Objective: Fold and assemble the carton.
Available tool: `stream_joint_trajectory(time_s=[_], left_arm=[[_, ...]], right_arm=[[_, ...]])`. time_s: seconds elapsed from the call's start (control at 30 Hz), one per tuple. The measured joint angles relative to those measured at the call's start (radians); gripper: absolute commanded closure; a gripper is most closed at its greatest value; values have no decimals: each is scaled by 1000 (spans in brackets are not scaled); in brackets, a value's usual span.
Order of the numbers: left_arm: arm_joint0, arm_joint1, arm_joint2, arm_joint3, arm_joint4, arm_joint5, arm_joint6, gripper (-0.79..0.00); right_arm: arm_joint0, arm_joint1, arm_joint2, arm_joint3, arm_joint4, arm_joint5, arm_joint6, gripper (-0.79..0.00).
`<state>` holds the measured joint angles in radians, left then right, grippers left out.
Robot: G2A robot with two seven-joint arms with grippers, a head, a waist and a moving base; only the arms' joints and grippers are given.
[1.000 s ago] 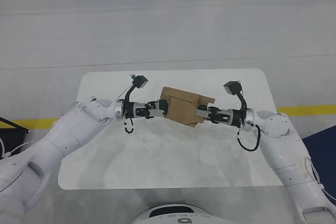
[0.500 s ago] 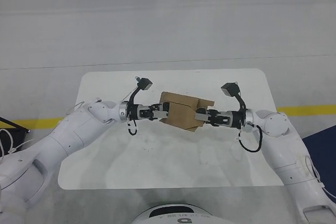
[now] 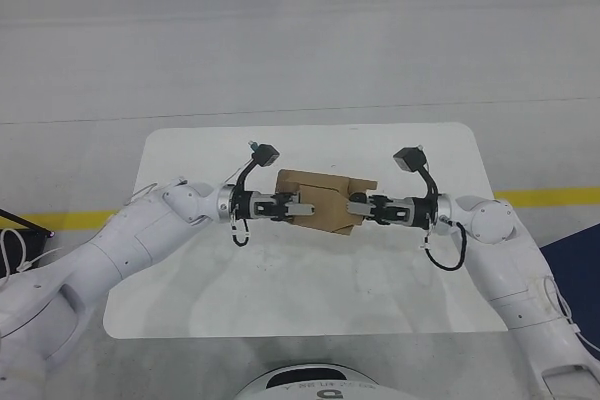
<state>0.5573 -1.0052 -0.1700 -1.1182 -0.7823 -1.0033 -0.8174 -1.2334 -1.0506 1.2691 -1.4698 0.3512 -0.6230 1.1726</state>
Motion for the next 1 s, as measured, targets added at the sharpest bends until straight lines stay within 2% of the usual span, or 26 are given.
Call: stream_joint_trajectory(time_s=[0.1,0.2,0.23,0.27,0.33,0.37,0.4,0.7,1.0], left_arm=[[2,4,0,3,-5,-4,5,-280],[2,5,0,4,-3,-2,2,-197],[2,5,0,4,-1,-1,1,-151],[1,5,0,4,2,-1,1,-31],[-2,4,0,8,6,-6,7,0],[-4,4,0,12,5,-8,9,0],[-5,4,0,16,-2,-9,10,0],[-2,0,-9,35,-44,-9,9,0],[5,-1,-13,28,-51,-7,15,0]], right_arm=[[1,1,0,2,-4,0,-10,0],[2,2,-6,-1,-27,1,-22,0],[2,2,-9,-3,-38,2,-31,-142],[1,2,-10,-5,-44,2,-37,-265],[-1,3,-12,-8,-51,3,-47,-465],[-2,3,-12,-9,-52,3,-51,-748],[-4,4,-9,-10,-52,1,-59,-785],[-33,13,33,-22,16,-9,-96,-785],[-34,12,35,-26,2,-4,-107,-785]])
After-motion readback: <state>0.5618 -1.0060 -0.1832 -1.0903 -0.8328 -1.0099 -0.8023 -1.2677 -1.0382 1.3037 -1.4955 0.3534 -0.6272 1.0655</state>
